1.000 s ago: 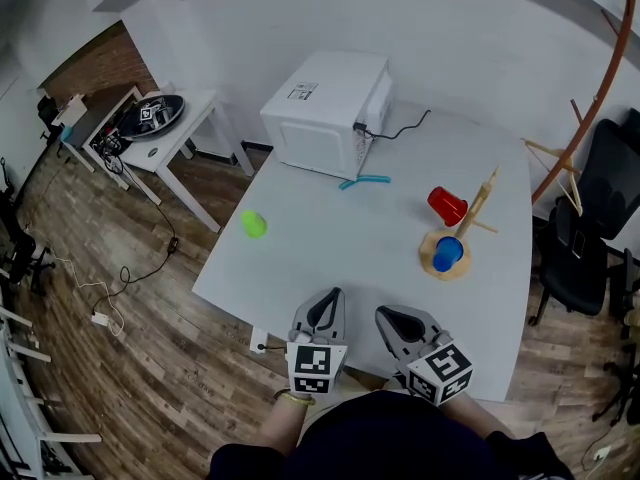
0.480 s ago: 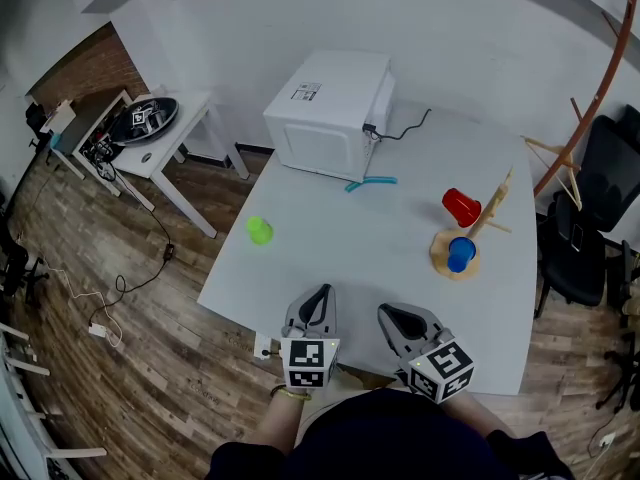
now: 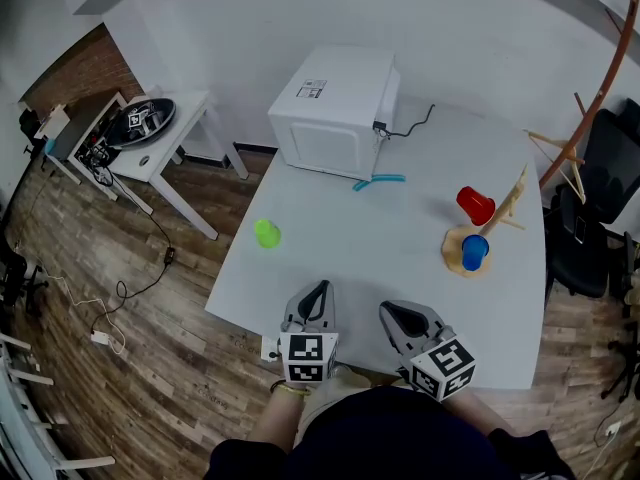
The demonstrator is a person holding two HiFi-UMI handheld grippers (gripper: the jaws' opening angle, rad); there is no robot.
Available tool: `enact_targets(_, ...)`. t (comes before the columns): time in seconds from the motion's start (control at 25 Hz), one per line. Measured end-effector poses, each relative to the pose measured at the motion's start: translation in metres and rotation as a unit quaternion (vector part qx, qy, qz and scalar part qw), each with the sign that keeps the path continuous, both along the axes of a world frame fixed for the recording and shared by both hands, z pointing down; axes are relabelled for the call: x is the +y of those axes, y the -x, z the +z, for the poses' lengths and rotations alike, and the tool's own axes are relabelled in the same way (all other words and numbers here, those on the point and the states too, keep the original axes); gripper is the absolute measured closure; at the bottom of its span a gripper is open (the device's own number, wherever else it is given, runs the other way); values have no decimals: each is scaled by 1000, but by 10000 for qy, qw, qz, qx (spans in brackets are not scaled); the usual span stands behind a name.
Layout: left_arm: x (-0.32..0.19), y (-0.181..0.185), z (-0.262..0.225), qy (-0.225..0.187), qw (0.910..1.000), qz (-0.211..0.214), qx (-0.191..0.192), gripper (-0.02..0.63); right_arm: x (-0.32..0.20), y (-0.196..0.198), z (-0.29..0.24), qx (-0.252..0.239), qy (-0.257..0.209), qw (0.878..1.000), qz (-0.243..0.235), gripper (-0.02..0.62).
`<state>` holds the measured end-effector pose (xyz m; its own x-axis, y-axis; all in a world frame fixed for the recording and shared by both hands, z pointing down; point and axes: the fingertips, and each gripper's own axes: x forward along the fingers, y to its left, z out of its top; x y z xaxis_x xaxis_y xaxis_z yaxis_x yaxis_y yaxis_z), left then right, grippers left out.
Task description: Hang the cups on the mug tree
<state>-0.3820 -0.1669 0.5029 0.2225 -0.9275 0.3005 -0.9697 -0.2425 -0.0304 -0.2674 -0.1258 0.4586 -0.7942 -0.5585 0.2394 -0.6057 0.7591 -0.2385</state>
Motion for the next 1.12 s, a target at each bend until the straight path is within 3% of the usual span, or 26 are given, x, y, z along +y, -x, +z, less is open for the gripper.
enact_targets(1.0, -59, 139, 41, 349, 9980, -532, 25, 584, -24, 59, 14, 327, 89, 9992, 233, 566)
enact_targets(1.12, -67, 151, 50, 459, 9975, -526, 49, 554, -25, 64, 14, 345, 89, 9990, 280, 566)
